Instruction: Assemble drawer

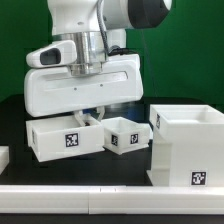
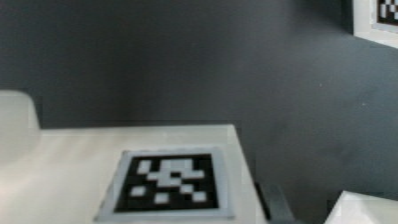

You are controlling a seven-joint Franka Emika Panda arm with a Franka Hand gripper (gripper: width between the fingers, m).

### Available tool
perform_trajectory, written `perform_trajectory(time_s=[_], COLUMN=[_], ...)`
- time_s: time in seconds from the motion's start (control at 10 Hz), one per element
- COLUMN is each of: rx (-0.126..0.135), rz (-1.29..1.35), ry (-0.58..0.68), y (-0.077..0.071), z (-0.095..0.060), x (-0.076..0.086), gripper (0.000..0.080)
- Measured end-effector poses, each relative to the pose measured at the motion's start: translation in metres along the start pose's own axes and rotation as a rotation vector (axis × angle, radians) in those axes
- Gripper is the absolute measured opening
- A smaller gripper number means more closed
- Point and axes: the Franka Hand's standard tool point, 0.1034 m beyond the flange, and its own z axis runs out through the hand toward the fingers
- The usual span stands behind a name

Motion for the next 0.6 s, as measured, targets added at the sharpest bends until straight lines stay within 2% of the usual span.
perform_trajectory(time_s=[0.1,0.2,0.4,0.6], rx=[0.0,0.001,-0.006,-0.006], rz=[-0.014,-0.142,-0.217,-0.112], ry=[-0.002,-0.009,0.005,0.003], y=[0.0012,0.0069,-0.0015,0.0003], z=[0.0012,0.0056,0.0083,0.0089], x=[-0.0011,-0.0046,0.0006,-0.0009], gripper=[0.0038,0.0038,0.0038,0.0038])
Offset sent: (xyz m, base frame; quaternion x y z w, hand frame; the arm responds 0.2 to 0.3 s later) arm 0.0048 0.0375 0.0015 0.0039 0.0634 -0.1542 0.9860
